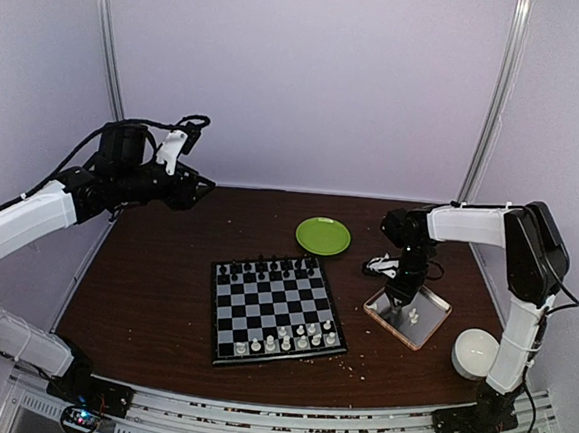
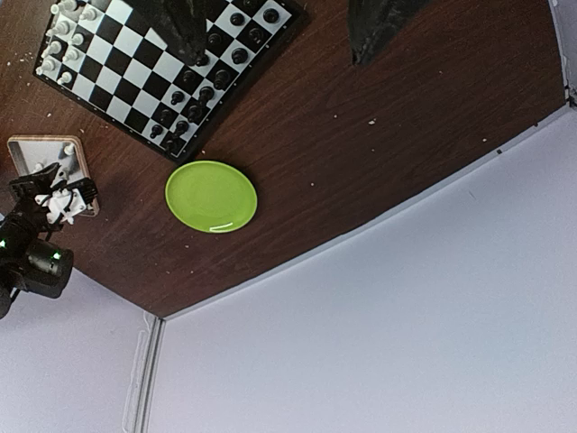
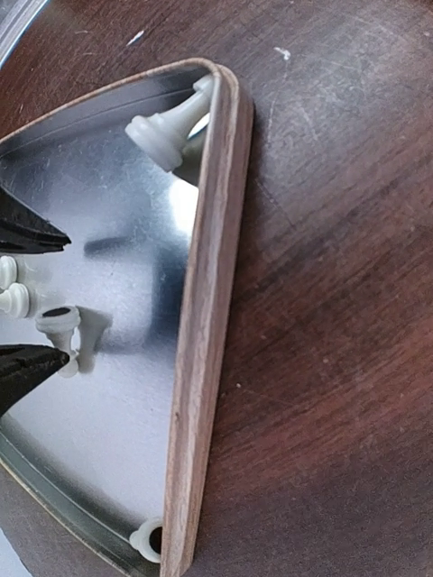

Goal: Set up the chess pieces on the board
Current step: Pick up the pawn from the storage box.

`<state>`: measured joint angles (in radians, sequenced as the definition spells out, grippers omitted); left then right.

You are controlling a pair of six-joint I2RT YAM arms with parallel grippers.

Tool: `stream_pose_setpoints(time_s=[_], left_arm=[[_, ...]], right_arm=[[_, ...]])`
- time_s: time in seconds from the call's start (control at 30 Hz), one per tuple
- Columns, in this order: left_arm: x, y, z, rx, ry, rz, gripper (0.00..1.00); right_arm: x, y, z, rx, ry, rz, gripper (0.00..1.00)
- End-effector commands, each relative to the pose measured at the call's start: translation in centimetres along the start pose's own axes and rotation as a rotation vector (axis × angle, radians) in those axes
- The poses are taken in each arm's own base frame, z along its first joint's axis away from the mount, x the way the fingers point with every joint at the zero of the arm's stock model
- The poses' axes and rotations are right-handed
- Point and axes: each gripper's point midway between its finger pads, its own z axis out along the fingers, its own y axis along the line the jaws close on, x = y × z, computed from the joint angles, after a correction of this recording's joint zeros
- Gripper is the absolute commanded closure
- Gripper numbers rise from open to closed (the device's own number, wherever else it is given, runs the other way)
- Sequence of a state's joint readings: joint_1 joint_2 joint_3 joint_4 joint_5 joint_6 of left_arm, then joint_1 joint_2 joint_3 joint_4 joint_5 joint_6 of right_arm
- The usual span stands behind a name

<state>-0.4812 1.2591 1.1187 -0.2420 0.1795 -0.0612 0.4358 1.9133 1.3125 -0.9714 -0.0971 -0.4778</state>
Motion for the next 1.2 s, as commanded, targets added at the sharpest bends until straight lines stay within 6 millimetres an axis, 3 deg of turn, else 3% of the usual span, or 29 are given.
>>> stream_pose_setpoints(time_s=[0.0,0.4,0.73,0.93,1.17], left_arm=[[-1.1,0.0,0.1,0.009,-0.031,-0.006,0.45],[-1.1,0.0,0.2,0.015,-0.031,-0.011,0.45],[-1.2,-0.1,0.2,0.021,-0.032,-0.012,0.45],[-1.1,0.0,0.2,0.016,-0.031,-0.01,0.45],[-1.1,-0.1,0.2,0.018,-0.03,-0.011,0.45]], right_arm=[[0.2,-0.2,0.0,-0.013,0.025,-0.019,0.64],[0.6,0.6,0.0,-0.049,0.037,-0.014,0.66],[0.5,3.4,-2.2,-0.115,-0.026,-0.047,0.67],[0.4,3.2,-3.7,-0.078,-0.071,-0.081,0.68],[1.3,2.4,-4.0,-0.018,-0.044,-0.305,0.65]])
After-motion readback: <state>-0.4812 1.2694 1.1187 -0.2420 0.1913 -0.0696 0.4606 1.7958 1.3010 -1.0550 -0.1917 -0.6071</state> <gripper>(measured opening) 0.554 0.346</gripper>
